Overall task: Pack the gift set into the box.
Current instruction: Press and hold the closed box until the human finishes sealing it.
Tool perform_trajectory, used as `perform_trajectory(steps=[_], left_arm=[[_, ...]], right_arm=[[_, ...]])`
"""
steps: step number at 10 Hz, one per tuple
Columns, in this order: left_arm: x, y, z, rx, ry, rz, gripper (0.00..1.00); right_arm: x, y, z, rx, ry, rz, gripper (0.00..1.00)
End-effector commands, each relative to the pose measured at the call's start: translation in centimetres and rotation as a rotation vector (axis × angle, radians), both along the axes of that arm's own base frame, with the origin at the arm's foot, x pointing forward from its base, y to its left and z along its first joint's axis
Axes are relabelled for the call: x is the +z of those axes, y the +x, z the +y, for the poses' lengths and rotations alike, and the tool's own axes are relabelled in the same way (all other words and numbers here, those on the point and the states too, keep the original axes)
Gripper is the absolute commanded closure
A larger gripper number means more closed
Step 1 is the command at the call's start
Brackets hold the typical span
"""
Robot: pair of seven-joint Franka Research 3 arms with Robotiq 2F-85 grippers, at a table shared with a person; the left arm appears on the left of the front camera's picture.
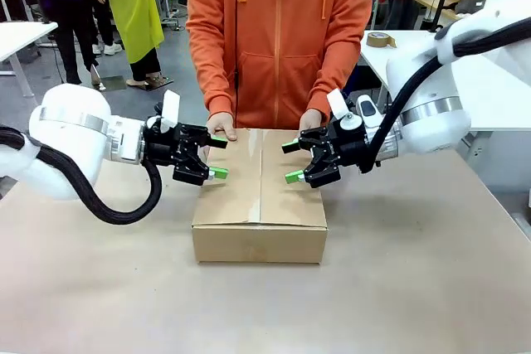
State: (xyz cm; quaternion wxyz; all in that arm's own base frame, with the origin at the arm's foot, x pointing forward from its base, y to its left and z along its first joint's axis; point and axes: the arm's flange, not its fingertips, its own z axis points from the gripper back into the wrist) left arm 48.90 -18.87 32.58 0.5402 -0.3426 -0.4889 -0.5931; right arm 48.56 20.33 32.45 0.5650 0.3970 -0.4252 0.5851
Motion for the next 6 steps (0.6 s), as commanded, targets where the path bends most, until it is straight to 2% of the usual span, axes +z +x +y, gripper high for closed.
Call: perform_trajectory(steps=[1,3,6], left_arm=[[0.1,0.7,-0.5,-0.018,0.020,0.073,0.00],[0.0,1.0,-1.0,-0.025,0.029,0.139,0.00],[-0.8,1.4,-1.5,-0.006,0.074,0.167,0.00]], right_arm=[[-0.1,1.4,0.4,-0.034,0.017,0.058,0.00],[-1.2,1.8,0.3,-0.049,-0.006,0.084,0.00],[-2.4,1.7,-0.5,-0.031,-0.043,0.135,0.00]])
